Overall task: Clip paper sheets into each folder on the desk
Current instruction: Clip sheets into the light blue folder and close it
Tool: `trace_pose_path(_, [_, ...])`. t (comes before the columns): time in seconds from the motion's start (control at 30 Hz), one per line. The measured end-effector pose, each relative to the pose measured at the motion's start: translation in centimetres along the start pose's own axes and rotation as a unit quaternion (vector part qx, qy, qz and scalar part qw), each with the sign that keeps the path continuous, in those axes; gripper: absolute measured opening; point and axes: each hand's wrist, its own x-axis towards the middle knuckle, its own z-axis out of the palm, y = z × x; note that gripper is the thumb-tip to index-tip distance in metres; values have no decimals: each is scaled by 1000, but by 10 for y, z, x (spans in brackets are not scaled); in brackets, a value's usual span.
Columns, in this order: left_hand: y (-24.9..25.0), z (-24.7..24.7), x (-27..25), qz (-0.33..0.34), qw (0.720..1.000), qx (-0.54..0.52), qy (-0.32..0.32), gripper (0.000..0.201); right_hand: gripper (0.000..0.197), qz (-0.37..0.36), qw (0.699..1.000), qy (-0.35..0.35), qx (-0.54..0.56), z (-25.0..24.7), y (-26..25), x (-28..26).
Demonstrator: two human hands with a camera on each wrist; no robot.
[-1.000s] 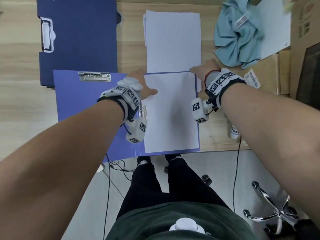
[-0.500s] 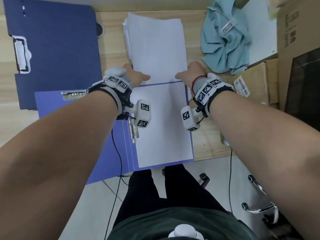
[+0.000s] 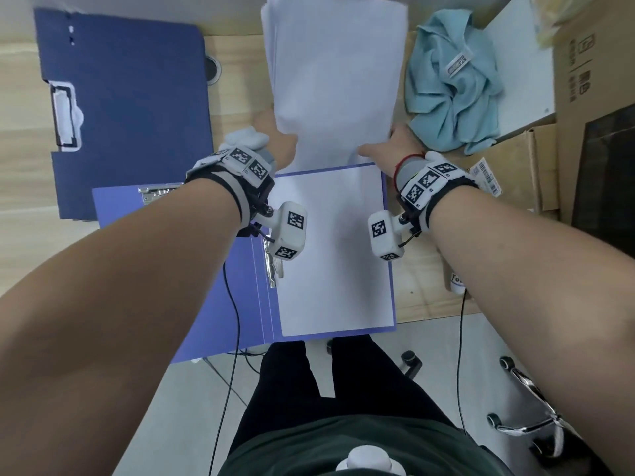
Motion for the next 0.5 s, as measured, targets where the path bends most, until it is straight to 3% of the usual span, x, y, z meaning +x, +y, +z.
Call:
trace_pose_path(0.07, [12, -11, -5, 31, 999, -10, 22, 36, 75, -13, 998, 20, 65, -5, -9, -4])
trace_pose_path(0.1, [19, -18, -7, 36, 999, -20, 31, 37, 74, -21, 995, 23, 98, -9, -13, -6])
trace_pose_path(0.2, [38, -44, -17, 51, 997, -56, 20, 34, 51, -52, 989, 18, 134, -21, -31, -15])
trace_pose_path(0.27, [44, -64, -24, 66, 996, -54, 4, 7, 40, -68, 986, 10, 153, -32, -47, -26])
trace_pose_path(0.37, [40, -94, -47, 90, 995, -51, 7, 36, 31, -93, 983, -13, 160, -42, -59, -51])
trace_pose_path(0.47, [18, -103, -73, 101, 992, -76, 21, 9, 34, -107, 983, -38, 147, -41, -53, -73])
trace_pose_path(0.5, [9, -104, -81, 104, 991, -84, 21, 21, 36, -111, 981, -45, 153, -40, -48, -80])
